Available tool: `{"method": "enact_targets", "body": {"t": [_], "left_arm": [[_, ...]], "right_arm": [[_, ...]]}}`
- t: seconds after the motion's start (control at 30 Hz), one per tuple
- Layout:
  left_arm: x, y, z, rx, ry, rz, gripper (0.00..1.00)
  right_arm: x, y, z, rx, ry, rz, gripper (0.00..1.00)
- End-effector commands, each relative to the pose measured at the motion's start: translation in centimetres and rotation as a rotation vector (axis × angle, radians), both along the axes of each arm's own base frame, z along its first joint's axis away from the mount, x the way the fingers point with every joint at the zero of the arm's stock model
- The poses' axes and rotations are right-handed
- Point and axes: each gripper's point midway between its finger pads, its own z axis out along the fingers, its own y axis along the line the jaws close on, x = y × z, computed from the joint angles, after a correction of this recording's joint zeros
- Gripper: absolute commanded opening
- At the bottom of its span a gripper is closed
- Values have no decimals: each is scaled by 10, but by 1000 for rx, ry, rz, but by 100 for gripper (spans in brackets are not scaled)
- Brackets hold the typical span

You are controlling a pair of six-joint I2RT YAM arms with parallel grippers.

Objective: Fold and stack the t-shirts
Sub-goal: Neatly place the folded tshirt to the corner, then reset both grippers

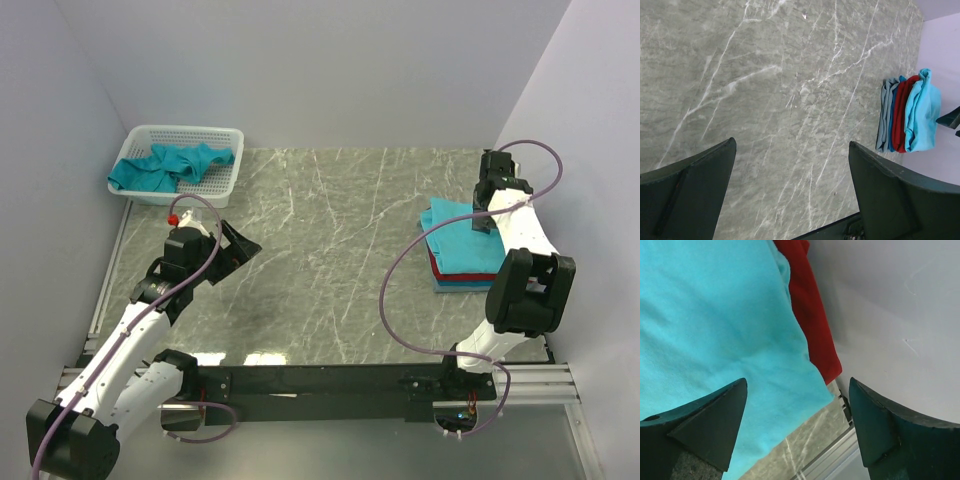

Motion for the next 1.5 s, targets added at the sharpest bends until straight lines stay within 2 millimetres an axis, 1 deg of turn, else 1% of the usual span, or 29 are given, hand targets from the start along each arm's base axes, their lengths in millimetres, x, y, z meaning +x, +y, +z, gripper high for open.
{"method": "enact_targets", "body": {"t": [0.0, 0.07, 0.1, 0.2, 0.23, 0.3, 0.33, 0.47, 0.5, 0.57, 0.6, 0.67, 0.7, 0.77, 0.8, 0.83, 0.87, 0.9, 0.93, 0.97, 1.0, 1.07, 1.1, 1.17, 1.23, 1.33, 1.37, 1.4, 1.47], "left_arm": [[4, -2, 8, -3, -36, -19, 99], [4, -2, 9, -3, -37, -15, 99], [5, -2, 10, -3, -40, -14, 99], [5, -1, 12, -1, -46, -9, 99], [4, 0, 13, -1, -46, -7, 99], [5, 2, 14, 3, -45, 3, 99], [4, 2, 15, 4, -50, 4, 99], [3, 5, 18, 8, -53, 18, 99], [3, 6, 20, 11, -54, 24, 99], [3, 6, 23, 10, -58, 26, 100], [2, 7, 24, 11, -61, 26, 99], [2, 10, 29, 19, -69, 38, 99], [0, 12, 30, 23, -65, 47, 99], [1, 18, 36, 34, -74, 77, 99], [0, 19, 41, 30, -87, 86, 99], [-2, 22, 40, 34, -79, 97, 99], [-3, 22, 45, 29, -88, 100, 99], [-4, 22, 49, 26, -96, 101, 99], [-4, 29, 49, 43, -91, 130, 99], [-4, 33, 54, 52, -100, 154, 99], [-5, 36, 56, 57, -101, 166, 100], [-6, 42, 59, 76, -96, 195, 99], [-8, 44, 60, 78, -95, 203, 99], [-11, 48, 61, 87, -88, 219, 99], [-14, 53, 64, 97, -91, 239, 99], [-19, 64, 71, 97, -117, 294, 99], [-20, 68, 73, 94, -122, 318, 99], [-24, 72, 76, 93, -130, 339, 100], [-26, 83, 85, 94, -158, 395, 99]], "right_arm": [[8, -7, 38, -31, -136, -54, 89], [9, -2, 50, -11, -192, -43, 89], [10, 0, 60, 3, -234, -38, 89], [12, 8, 74, 37, -304, -27, 90], [13, 12, 85, 53, -351, -14, 90], [13, 19, 93, 94, -419, -19, 91], [10, 24, 102, 111, -468, -18, 91], [9, 55, 107, 246, -563, 76, 92], [6, 68, 105, 291, -572, 114, 92], [4, 78, 105, 325, -597, 137, 92], [2, 92, 103, 362, -607, 169, 92], [3, 108, 104, 403, -631, 218, 93], [1, 123, 103, 432, -637, 260, 93], [1, 137, 107, 458, -670, 299, 93], [-2, 145, 107, 469, -683, 319, 93], [-1, 160, 110, 494, -701, 365, 93], [-2, 174, 111, 518, -707, 405, 93], [-3, 183, 113, 539, -730, 435, 93], [-6, 201, 114, 575, -735, 489, 93], [-8, 209, 107, 596, -731, 508, 93], [-7, 216, 116, 619, -784, 521, 93], [-11, 234, 115, 681, -795, 574, 94], [-13, 240, 114, 711, -817, 580, 94], [-16, 251, 113, 761, -824, 604, 94], [-19, 254, 108, 783, -818, 613, 94], [-19, 249, 107, 772, -844, 575, 94], [-20, 247, 104, 768, -848, 562, 94], [-22, 245, 112, 762, -889, 564, 94], [-26, 243, 116, 761, -930, 569, 95]]}}
